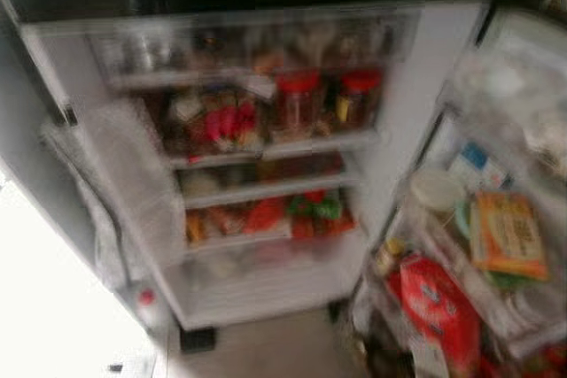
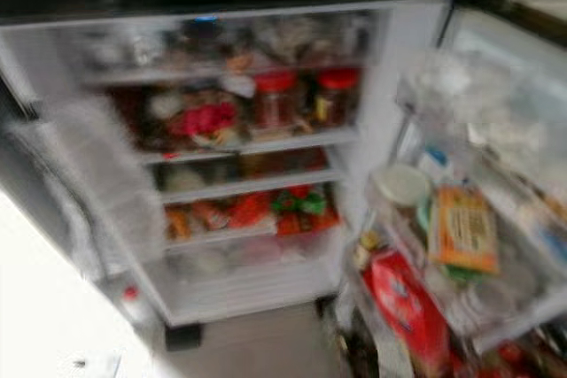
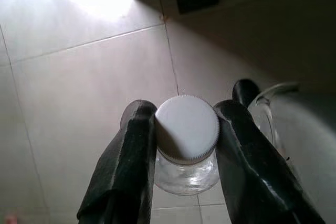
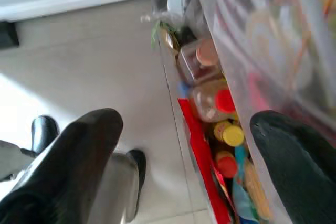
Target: Restocking fridge
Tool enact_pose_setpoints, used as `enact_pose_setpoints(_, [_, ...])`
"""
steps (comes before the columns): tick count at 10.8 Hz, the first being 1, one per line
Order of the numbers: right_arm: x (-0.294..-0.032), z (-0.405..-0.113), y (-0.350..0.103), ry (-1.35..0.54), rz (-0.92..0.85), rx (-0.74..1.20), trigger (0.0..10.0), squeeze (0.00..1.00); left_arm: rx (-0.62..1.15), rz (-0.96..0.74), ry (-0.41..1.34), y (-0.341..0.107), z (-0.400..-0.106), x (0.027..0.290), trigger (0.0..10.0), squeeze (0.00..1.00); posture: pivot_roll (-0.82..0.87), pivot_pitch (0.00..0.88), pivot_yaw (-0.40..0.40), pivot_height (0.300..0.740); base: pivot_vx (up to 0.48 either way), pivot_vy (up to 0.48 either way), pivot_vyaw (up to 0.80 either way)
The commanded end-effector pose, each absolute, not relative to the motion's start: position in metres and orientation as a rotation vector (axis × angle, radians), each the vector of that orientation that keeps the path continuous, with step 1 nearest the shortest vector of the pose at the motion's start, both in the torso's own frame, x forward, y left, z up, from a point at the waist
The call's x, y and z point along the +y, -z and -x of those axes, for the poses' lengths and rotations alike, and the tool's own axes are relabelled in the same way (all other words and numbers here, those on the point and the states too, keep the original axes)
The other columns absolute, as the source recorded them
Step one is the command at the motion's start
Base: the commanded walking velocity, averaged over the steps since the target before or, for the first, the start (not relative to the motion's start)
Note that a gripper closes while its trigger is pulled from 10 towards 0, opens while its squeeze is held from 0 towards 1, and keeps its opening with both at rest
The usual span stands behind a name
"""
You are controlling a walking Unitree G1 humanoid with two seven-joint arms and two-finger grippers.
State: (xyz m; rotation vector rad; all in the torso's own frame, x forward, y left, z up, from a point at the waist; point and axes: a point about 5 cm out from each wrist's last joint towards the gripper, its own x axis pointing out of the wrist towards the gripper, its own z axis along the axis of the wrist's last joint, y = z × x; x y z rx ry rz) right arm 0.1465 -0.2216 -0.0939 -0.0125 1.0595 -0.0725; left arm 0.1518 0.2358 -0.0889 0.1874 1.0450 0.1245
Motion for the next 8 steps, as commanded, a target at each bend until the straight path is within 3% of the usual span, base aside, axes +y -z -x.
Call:
enact_pose_setpoints(1, [-0.232,-0.135,0.096,0.107,0.025,1.086,10.0,0.0,1.011,-0.168,-0.103,0.087,-0.162,0.226,10.0,0.0,-0.14,0.0,-0.014,0.74,0.311,0.0,0.0])
enact_pose_setpoints(4, [-0.232,-0.135,0.096,0.103,0.026,1.087,10.0,0.0,0.93,-0.143,-0.136,0.083,-0.167,0.227,10.0,0.0,-0.13,0.0,-0.015,0.74,0.0,0.0,0.0])
enact_pose_setpoints(5, [-0.232,-0.135,0.096,0.101,0.028,1.087,10.0,0.0,0.84,-0.148,-0.128,0.075,-0.182,0.224,10.0,0.0,-0.13,0.0,-0.015,0.74,0.0,0.0,0.0])
enact_pose_setpoints(6, [-0.232,-0.135,0.096,0.099,0.031,1.087,10.0,0.0,0.619,-0.16,-0.107,0.037,-0.246,0.212,10.0,0.0,-0.12,0.0,-0.016,0.74,0.0,0.0,0.0])
enact_pose_setpoints(7, [-0.233,-0.135,0.096,0.094,0.034,1.088,10.0,0.0,0.425,-0.163,-0.087,0.005,-0.279,0.207,10.0,0.0,-0.12,0.0,-0.016,0.74,0.0,0.0,0.0])
enact_pose_setpoints(8, [-0.233,-0.135,0.096,0.093,0.034,1.089,10.0,0.0,0.332,-0.16,-0.062,-0.008,-0.289,0.201,10.0,0.0,-0.12,0.0,-0.016,0.74,0.0,0.0,0.0])
